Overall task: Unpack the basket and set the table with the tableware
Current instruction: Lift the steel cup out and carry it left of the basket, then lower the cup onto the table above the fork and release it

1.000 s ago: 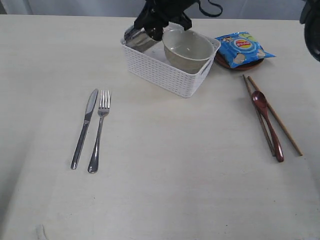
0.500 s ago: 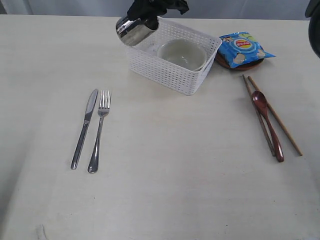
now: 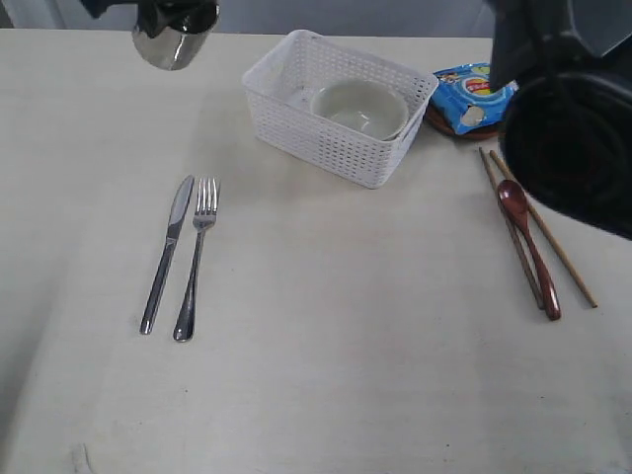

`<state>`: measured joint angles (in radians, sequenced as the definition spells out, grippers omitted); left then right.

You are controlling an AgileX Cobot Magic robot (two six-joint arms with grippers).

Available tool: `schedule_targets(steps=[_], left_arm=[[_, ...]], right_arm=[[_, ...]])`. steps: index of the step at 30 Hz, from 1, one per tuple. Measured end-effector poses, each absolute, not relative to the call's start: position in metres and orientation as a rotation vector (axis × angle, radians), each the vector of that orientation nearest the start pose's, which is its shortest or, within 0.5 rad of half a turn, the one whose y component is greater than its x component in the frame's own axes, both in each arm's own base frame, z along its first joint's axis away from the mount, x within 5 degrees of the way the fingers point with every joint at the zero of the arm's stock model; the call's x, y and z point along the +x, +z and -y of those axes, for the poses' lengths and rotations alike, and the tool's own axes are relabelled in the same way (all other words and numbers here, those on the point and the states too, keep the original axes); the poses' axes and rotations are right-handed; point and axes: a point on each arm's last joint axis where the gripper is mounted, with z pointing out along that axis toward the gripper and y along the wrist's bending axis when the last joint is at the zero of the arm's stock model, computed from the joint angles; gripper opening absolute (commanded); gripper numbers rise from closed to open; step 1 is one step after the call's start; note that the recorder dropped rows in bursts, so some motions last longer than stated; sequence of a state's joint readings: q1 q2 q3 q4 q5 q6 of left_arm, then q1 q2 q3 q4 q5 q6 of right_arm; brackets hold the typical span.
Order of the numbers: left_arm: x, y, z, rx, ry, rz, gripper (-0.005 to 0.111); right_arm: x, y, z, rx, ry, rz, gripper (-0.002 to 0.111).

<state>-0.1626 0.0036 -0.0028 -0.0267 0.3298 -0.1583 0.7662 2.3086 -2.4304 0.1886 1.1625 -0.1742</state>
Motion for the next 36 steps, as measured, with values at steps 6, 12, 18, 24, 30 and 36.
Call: schedule_targets(steps=[6, 12, 18, 24, 30, 36], left_arm=[[0.053, 0.184, 0.010, -0.013, -0.253, -1.821, 0.000], [0.053, 0.184, 0.010, -0.013, -0.253, -1.821, 0.000], [0.053, 0.184, 0.010, -0.013, -0.253, -1.821, 0.000], [0.053, 0.184, 0.010, -0.013, -0.253, -1.821, 0.000], [0.053, 0.184, 0.010, -0.013, -0.253, -1.821, 0.000], [0.053, 0.184, 0.010, -0.013, -0.253, -1.821, 0.000]], right_arm=[[0.347, 0.269, -0.387, -1.221, 0.320, -2.380, 0.001], [0.355, 0.233, -0.391, -1.253, 0.241, -2.437, 0.001], [0.360, 0.212, -0.393, -1.267, 0.194, -2.452, 0.001], [0.367, 0.192, -0.398, -1.261, 0.163, -2.422, 0.001], [0.377, 0.193, -0.393, -1.190, 0.108, -2.412, 0.001], [0.399, 0.193, -0.370, -1.091, 0.092, -2.461, 0.001]])
